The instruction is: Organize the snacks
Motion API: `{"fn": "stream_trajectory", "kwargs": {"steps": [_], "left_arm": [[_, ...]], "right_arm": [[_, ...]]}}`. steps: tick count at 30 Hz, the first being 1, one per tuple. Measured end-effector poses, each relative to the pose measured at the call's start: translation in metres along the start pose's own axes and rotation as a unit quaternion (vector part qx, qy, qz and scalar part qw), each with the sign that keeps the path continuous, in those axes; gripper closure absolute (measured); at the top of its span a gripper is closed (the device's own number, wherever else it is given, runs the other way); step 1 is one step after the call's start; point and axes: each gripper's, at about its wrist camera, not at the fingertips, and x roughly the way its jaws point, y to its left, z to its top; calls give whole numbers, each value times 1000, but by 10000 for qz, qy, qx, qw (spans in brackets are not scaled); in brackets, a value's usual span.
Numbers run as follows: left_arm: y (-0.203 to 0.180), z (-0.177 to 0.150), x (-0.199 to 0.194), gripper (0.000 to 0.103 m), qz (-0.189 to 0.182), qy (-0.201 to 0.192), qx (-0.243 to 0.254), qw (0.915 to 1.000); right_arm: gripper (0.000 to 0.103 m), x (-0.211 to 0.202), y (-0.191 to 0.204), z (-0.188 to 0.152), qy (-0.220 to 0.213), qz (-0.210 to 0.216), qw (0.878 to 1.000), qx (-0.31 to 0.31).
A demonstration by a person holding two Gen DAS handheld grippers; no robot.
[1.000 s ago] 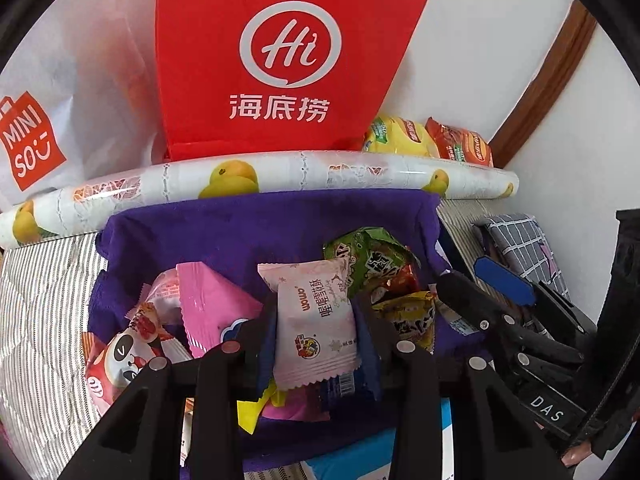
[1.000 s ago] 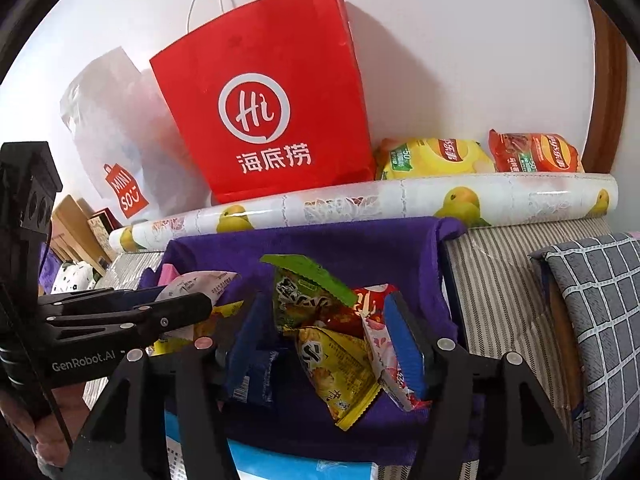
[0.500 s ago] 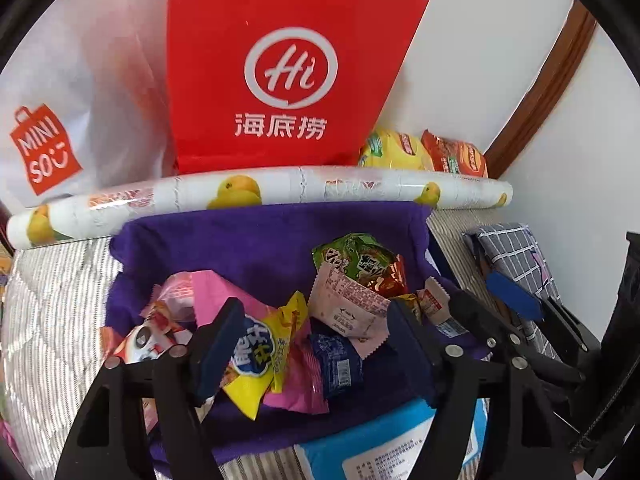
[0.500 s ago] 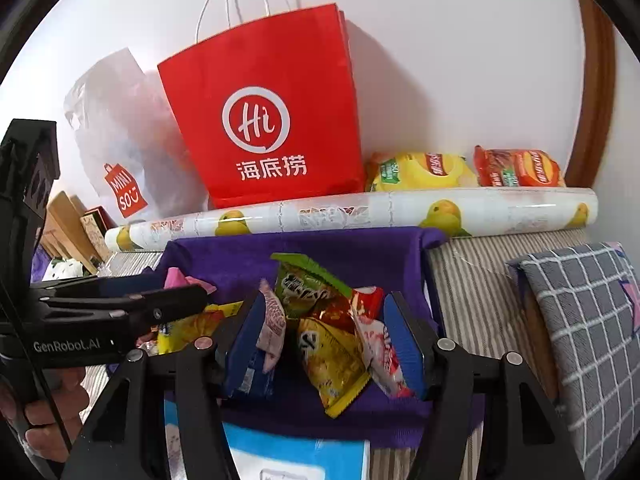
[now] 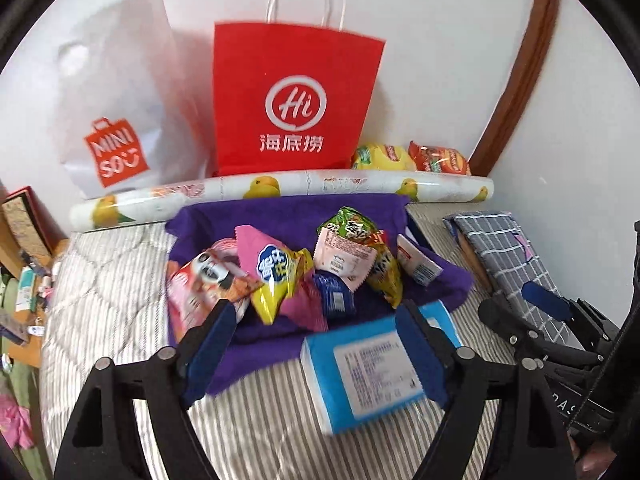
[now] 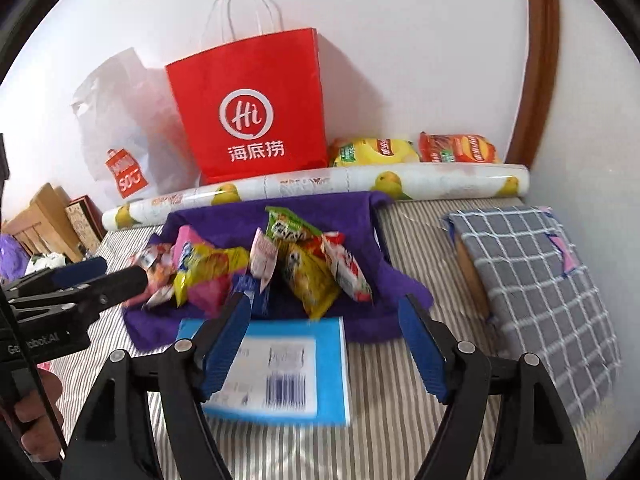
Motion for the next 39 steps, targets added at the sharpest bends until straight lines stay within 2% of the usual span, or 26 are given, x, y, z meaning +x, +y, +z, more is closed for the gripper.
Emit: {"fn": "stream_trajectory", "kwargs": {"steps": [5, 7, 10, 12, 16, 19, 28, 39], "left_arm": [[-13, -25, -41, 19, 124, -232, 132, 9996], [-16, -34, -55, 18, 100, -291, 132, 9994], [-20, -51, -75, 16, 97, -390, 85, 9992], [-24, -61, -88, 16, 107, -472, 92, 9988], [-35, -82, -108, 11, 163, -643, 148, 9977], [-46, -98, -122, 10, 344, -796, 293, 9958], [-59, -123, -147, 10, 733, -1025, 376, 9913], [-66, -136, -152, 10, 694, -1057, 359, 9913]], "right_arm": [[25, -47, 4, -21, -35, -11, 10000, 2], [18, -68, 8, -30, -159, -166, 9997, -87], [16, -96, 13, -46, -409, -375, 9984, -100], [14, -110, 13, -54, -446, -370, 9983, -48], [1, -139, 13, -73, -642, -359, 9973, -2], [0, -153, 14, -87, -709, -453, 9965, -29], [0, -175, 14, -119, -795, -359, 9962, 21], [0, -189, 4, -137, -931, -392, 9948, 149]]}}
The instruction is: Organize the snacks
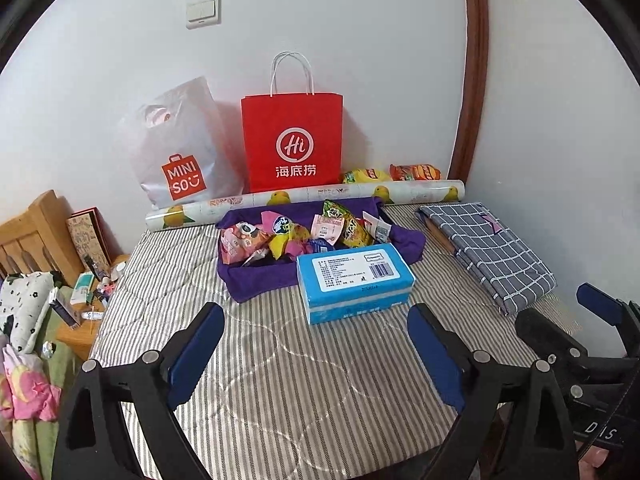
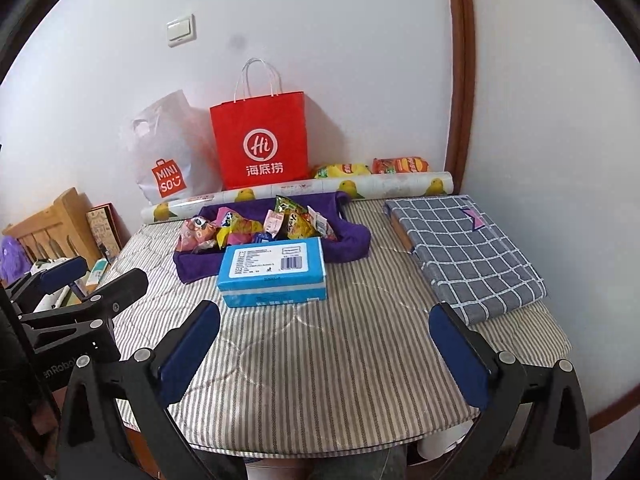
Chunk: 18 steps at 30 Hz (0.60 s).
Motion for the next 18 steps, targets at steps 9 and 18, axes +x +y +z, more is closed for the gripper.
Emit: {"fn": "stream_trajectory", "kwargs": {"steps": [9, 18], "left_arm": [[4, -2, -4, 10, 21, -33, -75, 10000], [6, -2, -5, 10, 49, -37, -87, 9999]], "right_arm": [[0, -4, -1, -4, -26, -36, 10000, -20], [0, -5, 1, -4, -35, -51, 10000, -24]]}}
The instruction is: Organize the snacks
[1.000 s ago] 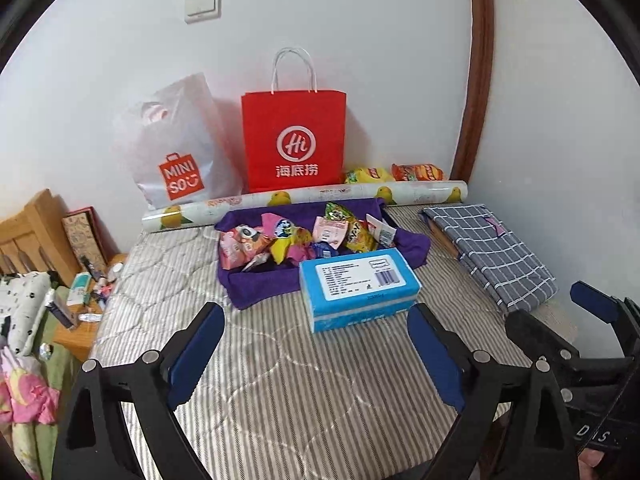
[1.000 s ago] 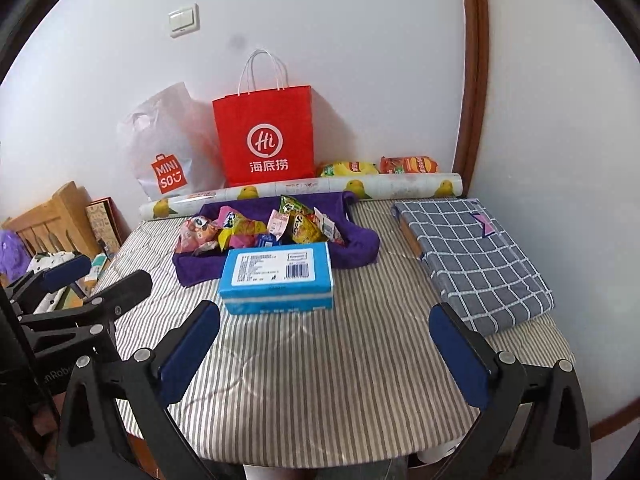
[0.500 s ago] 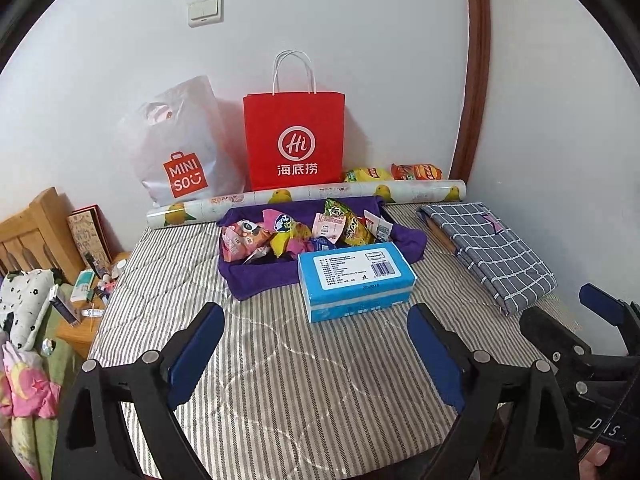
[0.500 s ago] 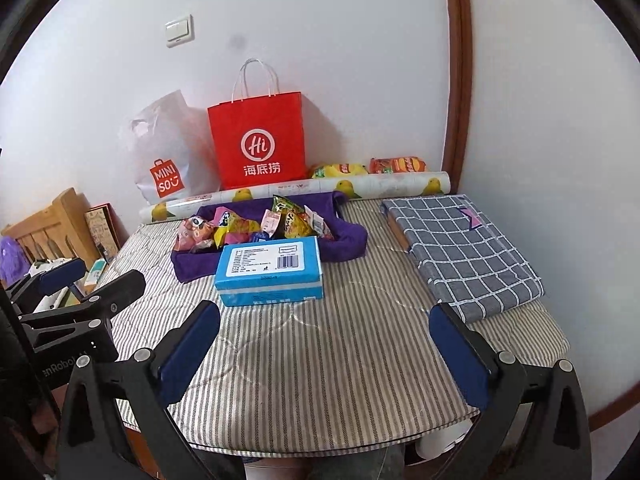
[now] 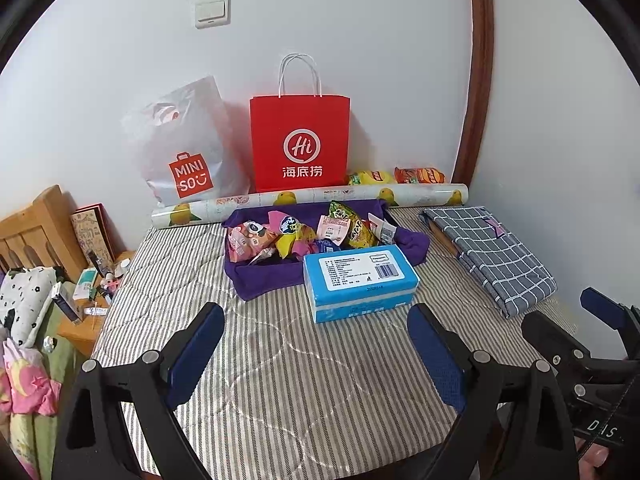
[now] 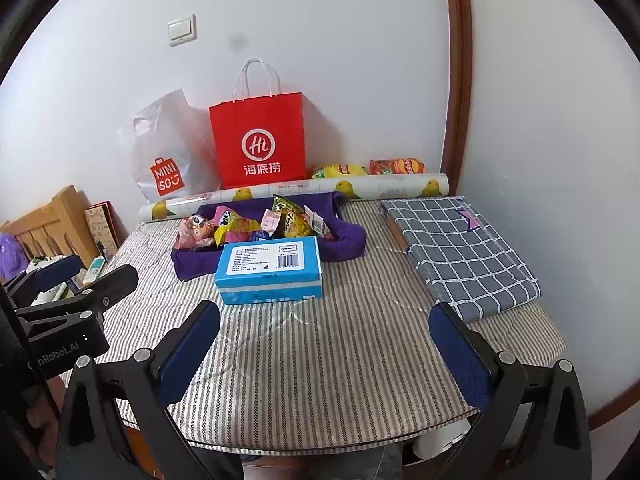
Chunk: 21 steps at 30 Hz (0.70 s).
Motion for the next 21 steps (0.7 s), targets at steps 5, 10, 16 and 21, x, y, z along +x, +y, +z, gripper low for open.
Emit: {"fn": "stream_trajectory", "kwargs": {"steps": [5, 10, 16, 21], "left_arm": [[1, 0, 1, 10, -4, 8, -6, 10000], [1, -2, 1, 10, -9, 33, -2, 10000], [0, -3, 1, 10, -2, 28, -13, 10000], [0, -3, 1, 10, -2, 27, -17, 10000]], "right_arm": [[0, 0, 0, -1, -9, -7, 10000, -6], [0, 0, 2, -2, -4, -1, 10000, -31], [0, 1, 3, -2, 16, -16, 10000, -21], [0, 1, 4, -3, 7, -17, 10000, -22]]}}
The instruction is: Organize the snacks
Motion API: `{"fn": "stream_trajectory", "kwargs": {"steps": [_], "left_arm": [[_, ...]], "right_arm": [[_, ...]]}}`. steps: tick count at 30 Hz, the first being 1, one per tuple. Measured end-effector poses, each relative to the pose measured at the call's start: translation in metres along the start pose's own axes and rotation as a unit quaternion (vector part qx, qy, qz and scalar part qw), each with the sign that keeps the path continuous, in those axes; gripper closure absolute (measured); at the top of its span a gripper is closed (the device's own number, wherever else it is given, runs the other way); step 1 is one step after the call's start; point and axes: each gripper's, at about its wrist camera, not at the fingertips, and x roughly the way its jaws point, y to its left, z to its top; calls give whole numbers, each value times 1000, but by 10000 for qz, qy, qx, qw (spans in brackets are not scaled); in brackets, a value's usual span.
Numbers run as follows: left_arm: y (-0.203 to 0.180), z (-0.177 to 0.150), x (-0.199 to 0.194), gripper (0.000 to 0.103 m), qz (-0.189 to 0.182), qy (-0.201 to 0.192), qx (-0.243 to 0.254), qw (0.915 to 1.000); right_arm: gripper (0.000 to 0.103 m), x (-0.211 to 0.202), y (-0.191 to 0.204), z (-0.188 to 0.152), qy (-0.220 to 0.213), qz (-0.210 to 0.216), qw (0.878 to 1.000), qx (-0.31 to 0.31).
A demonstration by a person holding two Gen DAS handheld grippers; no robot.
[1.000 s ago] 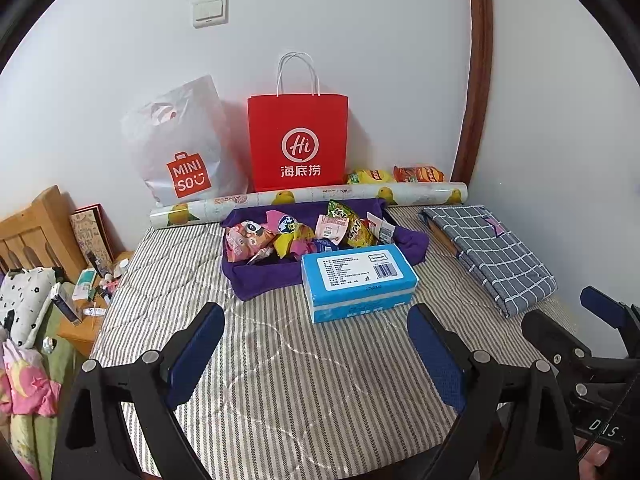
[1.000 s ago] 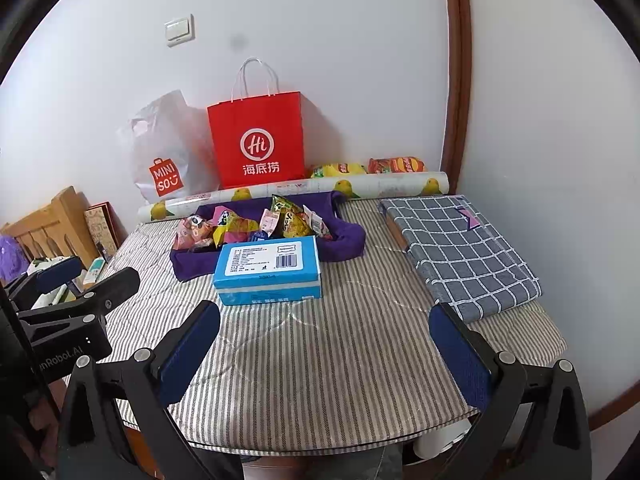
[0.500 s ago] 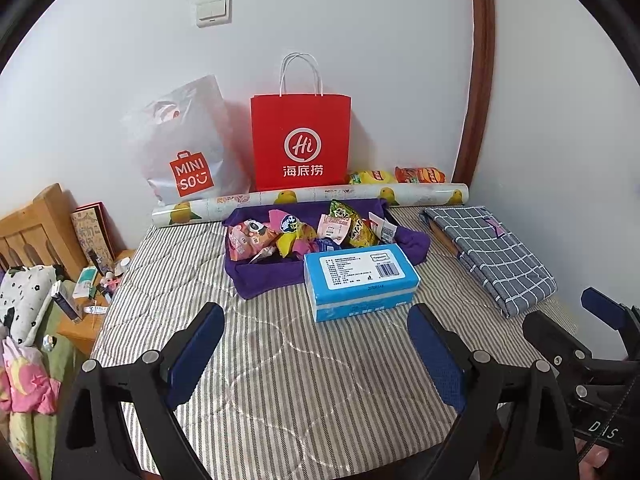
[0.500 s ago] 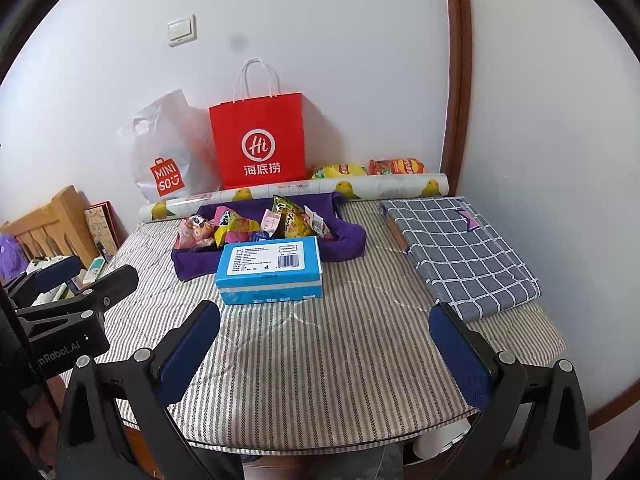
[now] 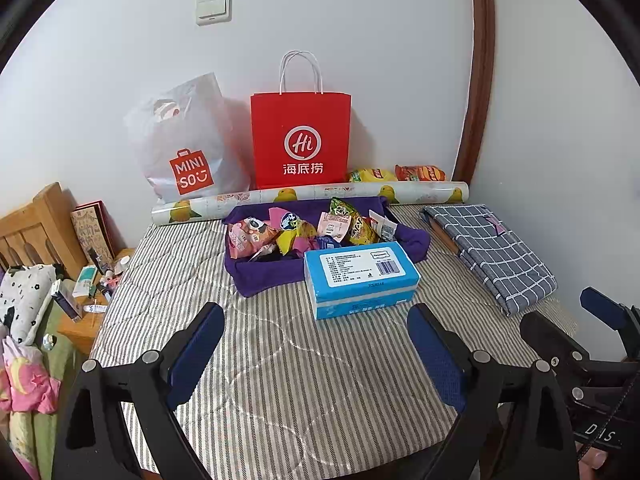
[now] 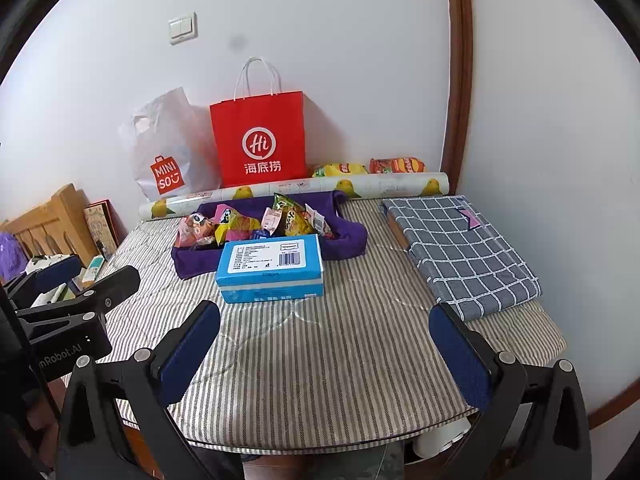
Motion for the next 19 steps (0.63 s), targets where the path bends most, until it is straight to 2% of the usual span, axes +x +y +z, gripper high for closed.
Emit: {"fn": "stream_trajectory", "kwargs": {"steps": [19], "left_arm": [[0, -2, -3, 10, -4, -20, -11, 10000]], "right_arm": [[0, -3, 1, -1, -20, 31, 10000, -28]]}}
